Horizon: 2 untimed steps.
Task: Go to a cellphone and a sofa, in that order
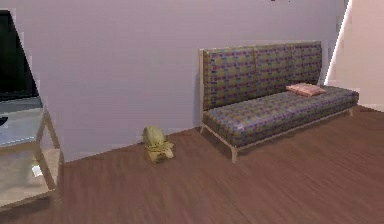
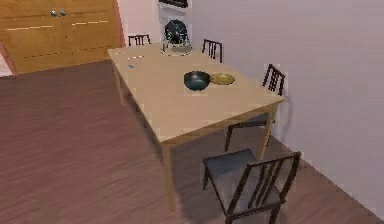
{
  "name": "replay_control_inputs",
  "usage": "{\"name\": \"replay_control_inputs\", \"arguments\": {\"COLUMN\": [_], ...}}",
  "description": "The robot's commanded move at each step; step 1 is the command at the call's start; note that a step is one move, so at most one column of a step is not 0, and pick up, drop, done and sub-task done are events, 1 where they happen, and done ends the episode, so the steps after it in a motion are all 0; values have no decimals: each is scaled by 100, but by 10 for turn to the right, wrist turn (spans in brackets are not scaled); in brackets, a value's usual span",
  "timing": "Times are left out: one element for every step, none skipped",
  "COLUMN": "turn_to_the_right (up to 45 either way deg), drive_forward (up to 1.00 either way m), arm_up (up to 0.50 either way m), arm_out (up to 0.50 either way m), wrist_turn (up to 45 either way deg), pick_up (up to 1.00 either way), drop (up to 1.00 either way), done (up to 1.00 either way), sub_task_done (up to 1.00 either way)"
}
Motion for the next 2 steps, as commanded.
{"name": "replay_control_inputs", "arguments": {"turn_to_the_right": [0,-30], "drive_forward": [100,0], "arm_up": [0,0], "arm_out": [0,0], "wrist_turn": [0,0], "pick_up": [0,0], "drop": [0,0], "done": [0,0], "sub_task_done": [0,0]}}
